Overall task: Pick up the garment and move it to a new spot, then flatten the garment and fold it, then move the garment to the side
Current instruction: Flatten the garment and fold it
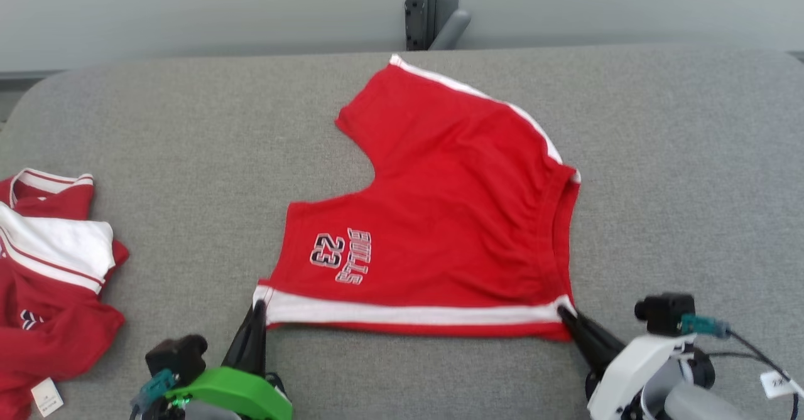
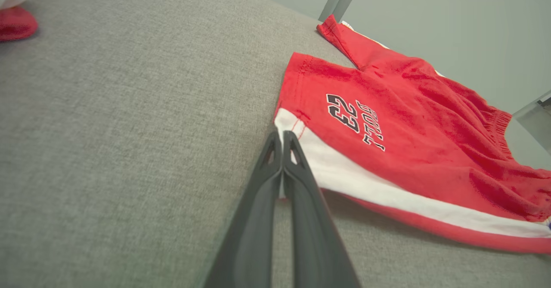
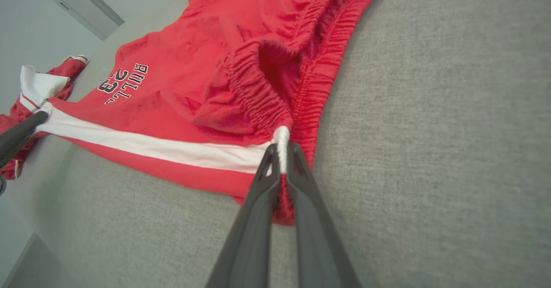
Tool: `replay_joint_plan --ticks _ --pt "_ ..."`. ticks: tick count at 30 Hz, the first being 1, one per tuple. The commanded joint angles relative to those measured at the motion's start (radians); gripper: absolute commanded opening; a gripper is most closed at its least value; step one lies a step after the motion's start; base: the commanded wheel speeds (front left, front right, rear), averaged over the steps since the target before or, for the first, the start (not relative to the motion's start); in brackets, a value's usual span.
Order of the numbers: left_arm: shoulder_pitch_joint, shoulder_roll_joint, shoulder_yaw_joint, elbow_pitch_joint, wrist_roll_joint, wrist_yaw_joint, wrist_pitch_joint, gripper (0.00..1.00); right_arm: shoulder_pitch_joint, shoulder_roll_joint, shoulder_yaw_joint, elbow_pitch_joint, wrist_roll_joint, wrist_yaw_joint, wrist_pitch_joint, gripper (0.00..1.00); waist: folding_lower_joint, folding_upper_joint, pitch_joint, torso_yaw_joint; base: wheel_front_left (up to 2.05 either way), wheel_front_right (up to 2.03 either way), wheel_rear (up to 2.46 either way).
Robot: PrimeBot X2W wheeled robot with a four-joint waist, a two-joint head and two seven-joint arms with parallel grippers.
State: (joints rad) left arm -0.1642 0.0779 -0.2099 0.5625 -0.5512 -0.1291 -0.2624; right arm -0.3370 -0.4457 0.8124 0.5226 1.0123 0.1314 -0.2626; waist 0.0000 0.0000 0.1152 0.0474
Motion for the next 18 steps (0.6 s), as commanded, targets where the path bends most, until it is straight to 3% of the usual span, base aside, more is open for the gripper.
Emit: replay_joint_plan --ticks 1,9,12,18 --pt "0.038 0.005 0.015 -0.011 0.005 -0.002 -0.003 0.00 0.047 0.005 -0.002 -0.018 -0.013 -0.001 -0.003 0.00 0.0000 0.0000 -0.109 -0.003 0.00 0.00 0.00" --pt "0.234 0.005 0.072 -0.094 -0.001 -0.002 -0.003 0.00 0.256 0.015 -0.080 -0.112 -0.051 -0.001 -0.003 0.00 0.0000 0.0000 -0.174 0.000 0.00 0.00 0.00" --pt "0.280 0.011 0.083 -0.108 0.003 -0.001 -0.003 0.00 0.295 0.004 -0.066 -0.140 -0.066 -0.001 -0.003 0.00 0.0000 0.0000 -0.178 -0.009 0.00 0.00 0.00" --pt "0.216 0.022 0.080 -0.163 0.028 -0.001 -0.003 0.00 0.267 0.013 -0.125 -0.193 -0.031 -0.001 -0.003 0.00 0.0000 0.0000 -0.133 -0.042 0.00 0.00 0.00"
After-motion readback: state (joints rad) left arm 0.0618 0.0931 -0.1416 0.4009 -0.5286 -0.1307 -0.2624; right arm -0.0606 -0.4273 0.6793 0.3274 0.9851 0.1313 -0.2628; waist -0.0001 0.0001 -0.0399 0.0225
